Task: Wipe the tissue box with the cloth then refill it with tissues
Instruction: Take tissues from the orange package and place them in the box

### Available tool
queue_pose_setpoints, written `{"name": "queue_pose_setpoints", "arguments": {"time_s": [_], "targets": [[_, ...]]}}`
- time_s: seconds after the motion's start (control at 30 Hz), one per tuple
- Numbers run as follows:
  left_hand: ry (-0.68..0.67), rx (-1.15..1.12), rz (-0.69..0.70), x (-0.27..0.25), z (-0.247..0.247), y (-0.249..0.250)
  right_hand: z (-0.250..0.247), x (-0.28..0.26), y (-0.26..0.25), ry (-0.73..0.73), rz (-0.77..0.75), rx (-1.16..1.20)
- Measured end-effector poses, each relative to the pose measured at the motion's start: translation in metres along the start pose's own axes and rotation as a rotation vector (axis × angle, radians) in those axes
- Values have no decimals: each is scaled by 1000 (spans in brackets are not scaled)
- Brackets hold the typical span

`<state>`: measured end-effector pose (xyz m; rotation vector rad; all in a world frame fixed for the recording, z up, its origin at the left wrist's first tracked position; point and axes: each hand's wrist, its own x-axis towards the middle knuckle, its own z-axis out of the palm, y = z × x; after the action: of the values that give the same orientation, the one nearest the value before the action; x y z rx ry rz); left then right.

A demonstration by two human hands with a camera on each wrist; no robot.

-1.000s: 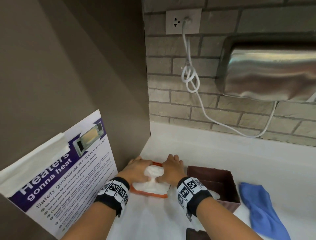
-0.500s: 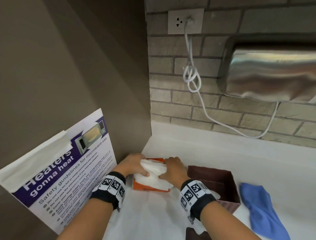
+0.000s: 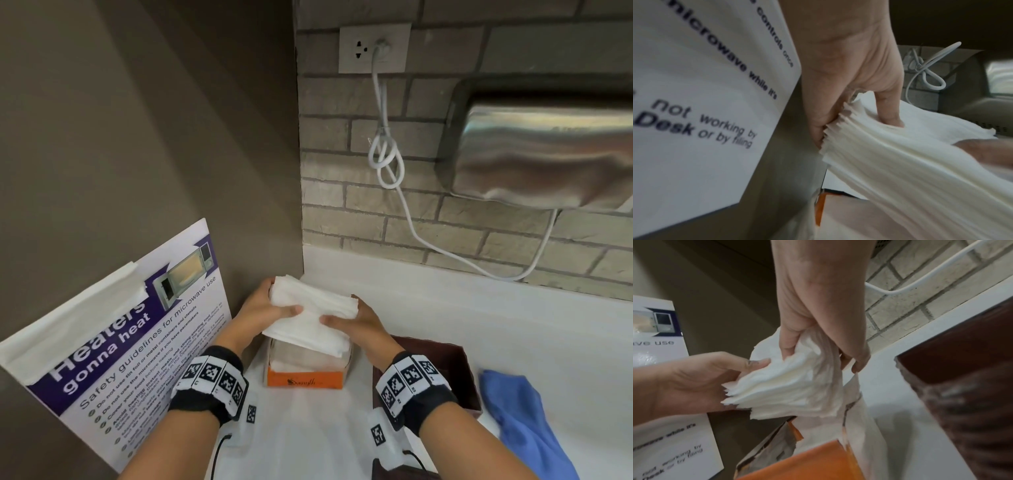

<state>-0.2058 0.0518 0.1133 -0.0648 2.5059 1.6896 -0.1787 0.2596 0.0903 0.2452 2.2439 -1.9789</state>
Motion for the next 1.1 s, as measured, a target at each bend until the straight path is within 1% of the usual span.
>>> {"name": "queue_pose_setpoints", "arguments": {"time_s": [0.13, 0.2, 0.27, 0.33, 0.43, 0.53, 0.63, 0.73, 0.8, 0.87, 0.93, 1.0, 1.1], "targets": [[48, -122, 3, -7, -2, 13, -4, 2, -5, -49, 8, 208], [75, -220, 14, -13, 0, 21, -7, 1, -9, -91, 17, 290], [85, -308, 9, -19, 2, 29, -10, 1, -14, -126, 33, 337], [62, -352, -23, -25, 6, 37, -11, -3, -21, -122, 53, 350], [-20, -400, -56, -31, 14, 45, -16, -7, -34, -42, 97, 314], [-85, -404, -83, -36, 26, 52, -30, -14, -43, 33, 86, 206], [-104, -384, -89, -43, 40, 59, -51, -21, -43, 64, 100, 163], [-98, -367, -42, -52, 61, 63, -75, -31, -42, 107, 136, 158], [-85, -355, -1, -55, 77, 64, -89, -45, -44, 110, 173, 132], [-88, -362, 13, -58, 93, 65, -105, -58, -43, 75, 222, 77], [-116, -356, 12, -61, 108, 67, -122, -70, -37, 81, 241, 16], [-149, -329, -14, -64, 123, 66, -137, -75, -29, 119, 230, -27], [-170, -222, -45, -66, 143, 63, -152, -83, -18, 195, 231, -147]]}}
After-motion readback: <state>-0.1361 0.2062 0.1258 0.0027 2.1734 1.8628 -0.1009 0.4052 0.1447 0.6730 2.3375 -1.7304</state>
